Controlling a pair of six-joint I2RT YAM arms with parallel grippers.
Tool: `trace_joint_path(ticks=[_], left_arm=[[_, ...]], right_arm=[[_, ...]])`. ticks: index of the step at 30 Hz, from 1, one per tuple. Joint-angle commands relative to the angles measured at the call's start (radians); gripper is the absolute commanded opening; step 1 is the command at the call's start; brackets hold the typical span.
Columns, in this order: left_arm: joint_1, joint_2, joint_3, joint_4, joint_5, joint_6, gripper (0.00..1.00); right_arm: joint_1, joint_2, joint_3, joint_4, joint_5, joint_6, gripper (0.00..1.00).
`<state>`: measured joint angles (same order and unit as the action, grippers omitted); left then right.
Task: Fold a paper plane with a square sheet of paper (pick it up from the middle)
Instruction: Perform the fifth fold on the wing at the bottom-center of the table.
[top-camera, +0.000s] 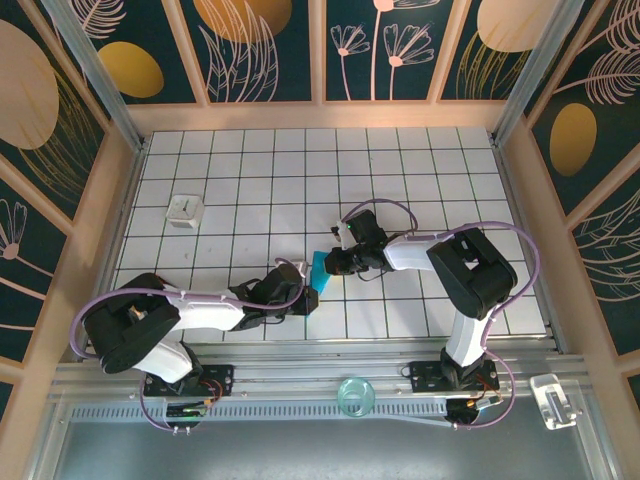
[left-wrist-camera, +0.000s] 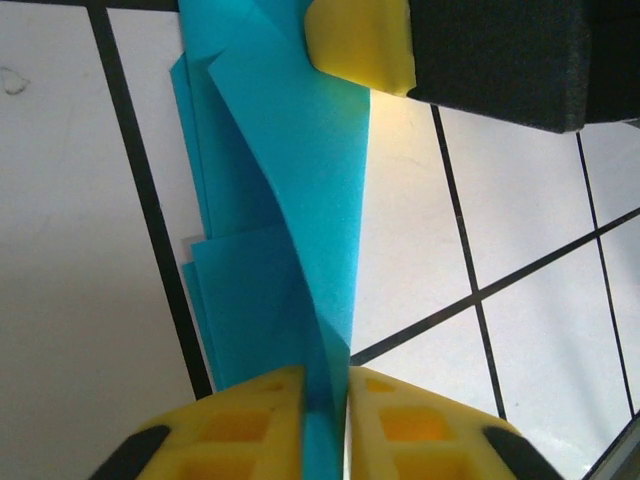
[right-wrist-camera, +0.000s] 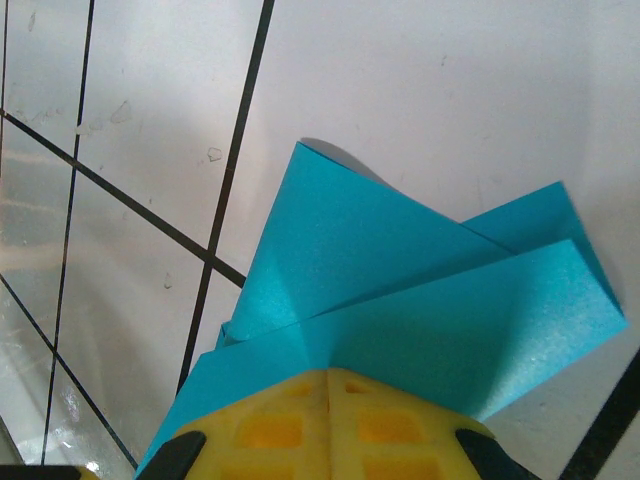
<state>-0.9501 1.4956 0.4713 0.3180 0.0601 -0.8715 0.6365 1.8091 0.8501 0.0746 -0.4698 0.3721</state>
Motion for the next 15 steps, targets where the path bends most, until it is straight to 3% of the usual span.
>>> trace_joint_path(ticks=[1,15], left_arm=[[-0.001,0.005,0.008,-0.002,0.005,-0.007,0.15],[0.000,-0.011,-0.065,0.102,0.048,-0.120,0.09]], right_arm=[[-0.007,0.047,-0.014,-0.086,0.089,-0.014,0.06],[-0.007,0.043,-0.030,-0.079,0.091,-0.007,0.06]])
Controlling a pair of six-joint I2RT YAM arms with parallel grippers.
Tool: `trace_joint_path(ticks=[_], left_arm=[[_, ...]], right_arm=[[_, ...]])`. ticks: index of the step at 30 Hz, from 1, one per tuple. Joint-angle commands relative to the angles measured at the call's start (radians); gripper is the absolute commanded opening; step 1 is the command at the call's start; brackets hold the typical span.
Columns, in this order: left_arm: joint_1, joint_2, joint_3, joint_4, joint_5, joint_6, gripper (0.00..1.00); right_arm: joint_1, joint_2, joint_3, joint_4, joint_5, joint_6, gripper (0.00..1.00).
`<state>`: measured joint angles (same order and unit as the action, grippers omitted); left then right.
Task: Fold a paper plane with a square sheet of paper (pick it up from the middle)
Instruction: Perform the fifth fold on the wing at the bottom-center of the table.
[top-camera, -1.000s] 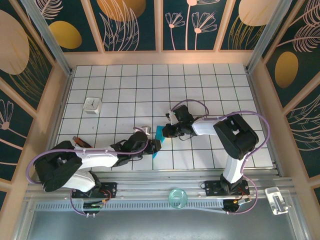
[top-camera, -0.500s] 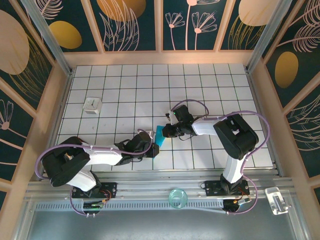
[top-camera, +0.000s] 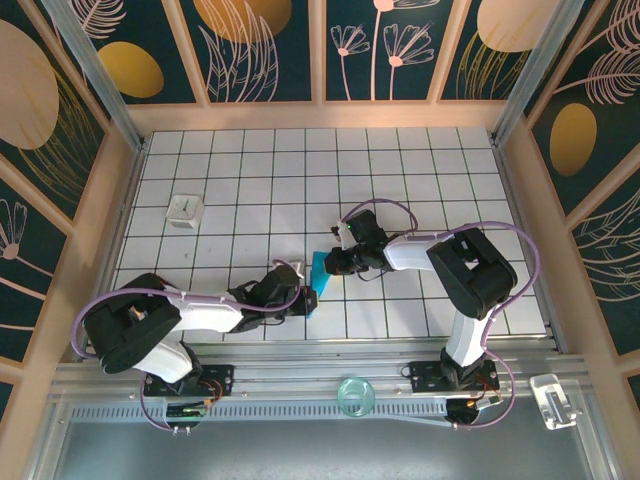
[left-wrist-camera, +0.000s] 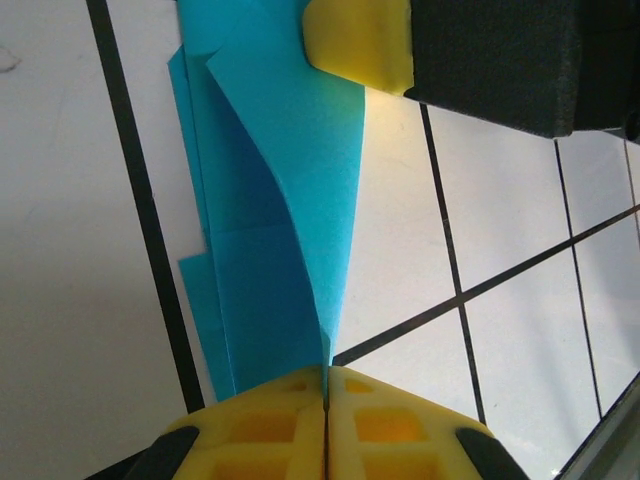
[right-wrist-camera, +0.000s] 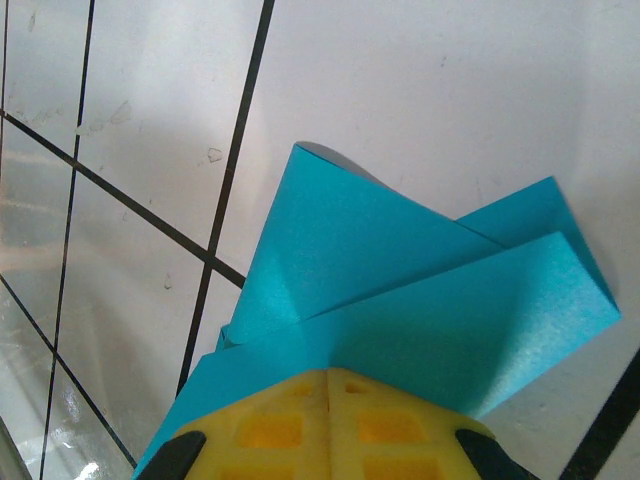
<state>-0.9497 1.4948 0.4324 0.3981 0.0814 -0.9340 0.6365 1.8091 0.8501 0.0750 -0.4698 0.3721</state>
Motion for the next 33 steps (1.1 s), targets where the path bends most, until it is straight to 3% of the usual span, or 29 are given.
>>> trace_joint_path(ticks=[1,21,27,33], left_arm=[[0.000,-0.006,-0.033,0.035,0.034,-0.072,0.08],[0.000,0.090,-0.179,0.355,0.144,-0.267,0.03],[0.000,0.107,-0.193,0.383,0.161,-0.300,0.02],[0.000,0.062,-0.198,0.334,0.147,-0.294,0.12]], right_arm=[[-0.006,0.043,-0.031,-0.078,0.091,-0.006,0.06],[-0.005,0.049,-0.031,-0.086,0.105,-0.002,0.05],[-0.005,0.049,-0.033,-0.086,0.106,-0.006,0.05],[-0.006,0.051,-0.035,-0.086,0.109,-0.006,0.05]])
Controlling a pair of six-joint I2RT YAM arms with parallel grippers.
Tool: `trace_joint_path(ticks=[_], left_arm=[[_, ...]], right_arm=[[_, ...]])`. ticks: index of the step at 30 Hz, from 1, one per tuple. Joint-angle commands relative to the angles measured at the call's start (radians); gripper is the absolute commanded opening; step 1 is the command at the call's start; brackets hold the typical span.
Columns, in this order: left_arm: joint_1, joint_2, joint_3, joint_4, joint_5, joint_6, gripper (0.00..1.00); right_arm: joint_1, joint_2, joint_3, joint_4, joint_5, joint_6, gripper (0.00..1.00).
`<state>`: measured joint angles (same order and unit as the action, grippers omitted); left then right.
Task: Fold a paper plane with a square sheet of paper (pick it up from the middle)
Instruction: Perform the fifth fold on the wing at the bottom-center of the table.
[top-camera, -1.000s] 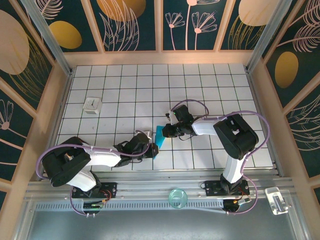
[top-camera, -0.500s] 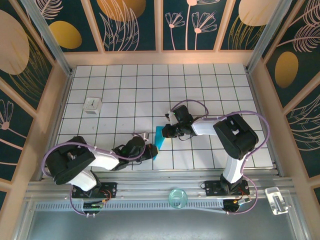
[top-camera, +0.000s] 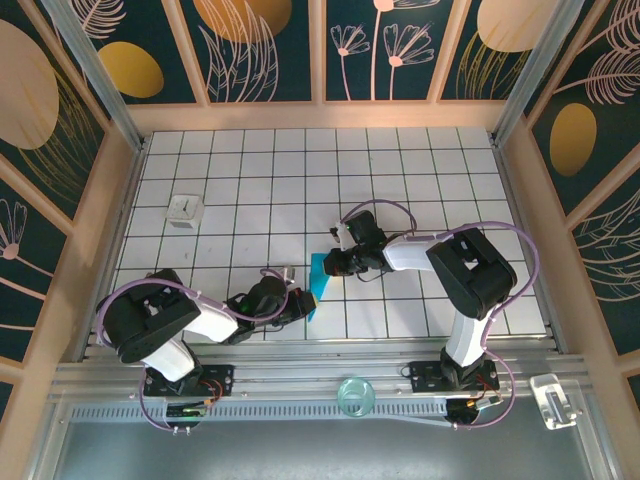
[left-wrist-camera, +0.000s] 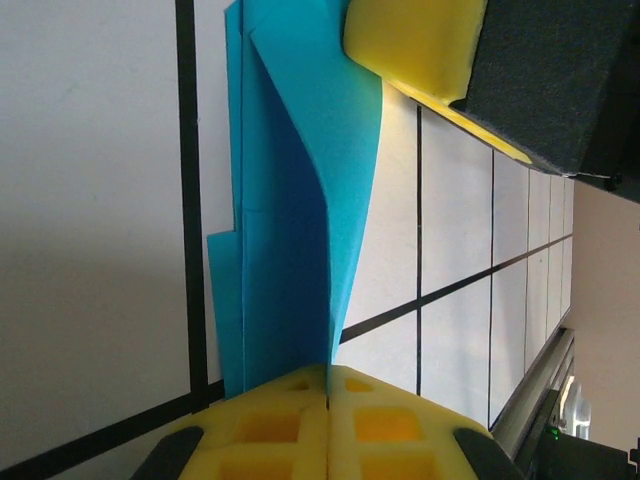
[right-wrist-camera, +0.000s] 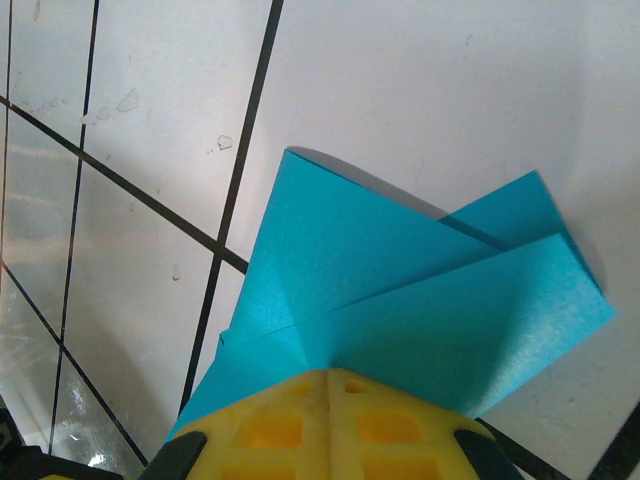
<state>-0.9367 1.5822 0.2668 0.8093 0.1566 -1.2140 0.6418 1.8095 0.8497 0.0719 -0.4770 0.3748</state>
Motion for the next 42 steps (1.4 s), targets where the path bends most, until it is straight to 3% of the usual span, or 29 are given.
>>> trace_joint_path(ticks=[1,6,10,24,31,42], left_arm=[[-0.012,-0.042,-0.031,-0.098,0.069,-0.004,0.14],[-0.012,-0.167,-0.003,-0.270,0.037,0.090,0.27],[-0.013,-0.236,0.038,-0.393,0.026,0.172,0.29],[-0.012,-0.122,0.087,-0.353,0.069,0.184,0.09],[-0.011,-0.060,0.030,-0.175,0.127,0.100,0.04],[-0.008,-0.122,-0.014,-0.206,0.071,0.070,0.03]], right_arm=[[-0.010,0.051,-0.034,-0.084,0.117,-0.009,0.05],[-0.012,0.053,-0.034,-0.083,0.117,-0.011,0.05],[-0.012,0.058,-0.032,-0.081,0.117,-0.012,0.05],[-0.011,0.050,-0.036,-0.081,0.115,-0.007,0.05],[-0.009,0.054,-0.032,-0.083,0.113,-0.009,0.05],[-0.010,0.054,-0.038,-0.078,0.113,-0.008,0.05]])
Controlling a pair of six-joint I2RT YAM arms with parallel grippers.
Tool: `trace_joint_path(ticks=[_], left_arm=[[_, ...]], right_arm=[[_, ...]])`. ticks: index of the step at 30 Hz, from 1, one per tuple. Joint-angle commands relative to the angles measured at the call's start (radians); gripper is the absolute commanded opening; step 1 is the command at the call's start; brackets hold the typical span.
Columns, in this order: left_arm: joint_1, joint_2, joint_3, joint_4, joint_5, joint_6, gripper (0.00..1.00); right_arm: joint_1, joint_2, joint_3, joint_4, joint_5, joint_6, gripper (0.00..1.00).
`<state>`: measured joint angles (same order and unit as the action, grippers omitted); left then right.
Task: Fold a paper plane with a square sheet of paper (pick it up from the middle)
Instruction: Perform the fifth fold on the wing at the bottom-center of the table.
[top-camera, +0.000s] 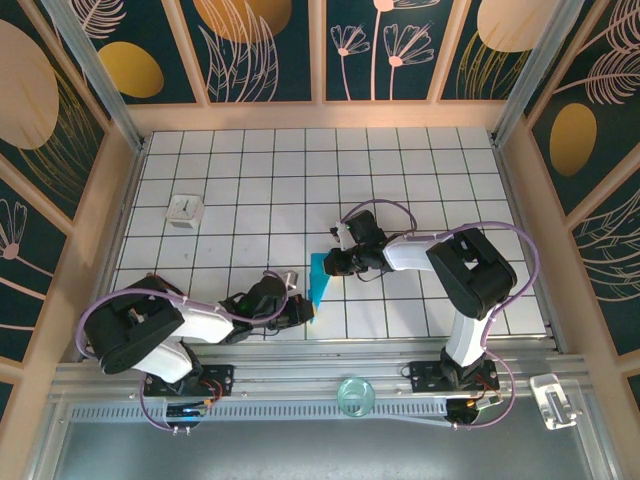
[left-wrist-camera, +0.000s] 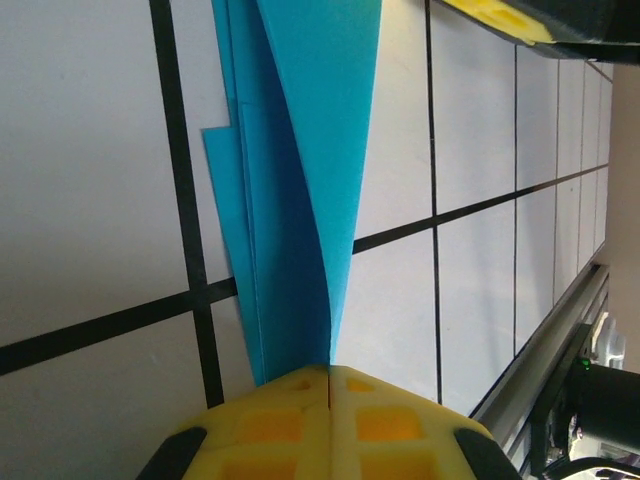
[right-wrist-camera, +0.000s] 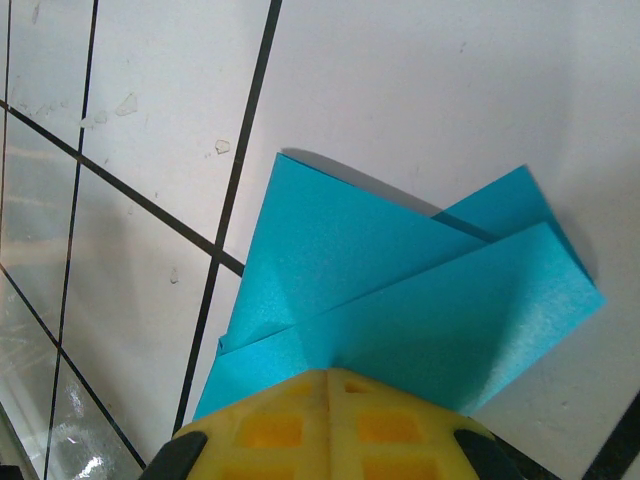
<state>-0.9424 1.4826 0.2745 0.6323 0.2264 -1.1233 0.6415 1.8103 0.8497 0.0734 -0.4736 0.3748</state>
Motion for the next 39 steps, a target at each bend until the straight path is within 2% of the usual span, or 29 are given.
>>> trace_joint_path(ticks=[1,5,13,15,17,20,23,30,39], left_arm=[[-0.002,-0.026,-0.020,-0.033,0.002,-0.018,0.04],[-0.002,-0.049,-0.005,-0.076,-0.004,0.002,0.11],[-0.001,-0.238,0.075,-0.331,-0.110,0.147,0.28],[-0.002,-0.270,0.104,-0.357,-0.118,0.181,0.27],[-0.001,-0.262,0.132,-0.355,-0.100,0.193,0.21],[-0.002,-0.195,0.179,-0.345,-0.042,0.209,0.09],[-0.002,-0.126,0.208,-0.328,-0.007,0.209,0.05],[0.004,-0.026,0.224,-0.279,0.017,0.212,0.02],[0.019,-0.024,0.185,-0.253,0.013,0.197,0.02]], right_arm=[[-0.009,0.053,-0.039,-0.079,0.110,-0.008,0.05],[-0.009,0.054,-0.038,-0.080,0.110,-0.008,0.05],[-0.010,0.057,-0.035,-0.082,0.110,-0.010,0.05],[-0.010,0.058,-0.035,-0.080,0.110,-0.010,0.05],[-0.010,0.059,-0.036,-0.080,0.110,-0.010,0.05],[-0.010,0.060,-0.035,-0.079,0.110,-0.010,0.05],[-0.009,0.058,-0.038,-0.078,0.110,-0.008,0.05],[-0.010,0.055,-0.035,-0.080,0.112,-0.008,0.05],[-0.009,0.054,-0.036,-0.084,0.112,-0.006,0.05]])
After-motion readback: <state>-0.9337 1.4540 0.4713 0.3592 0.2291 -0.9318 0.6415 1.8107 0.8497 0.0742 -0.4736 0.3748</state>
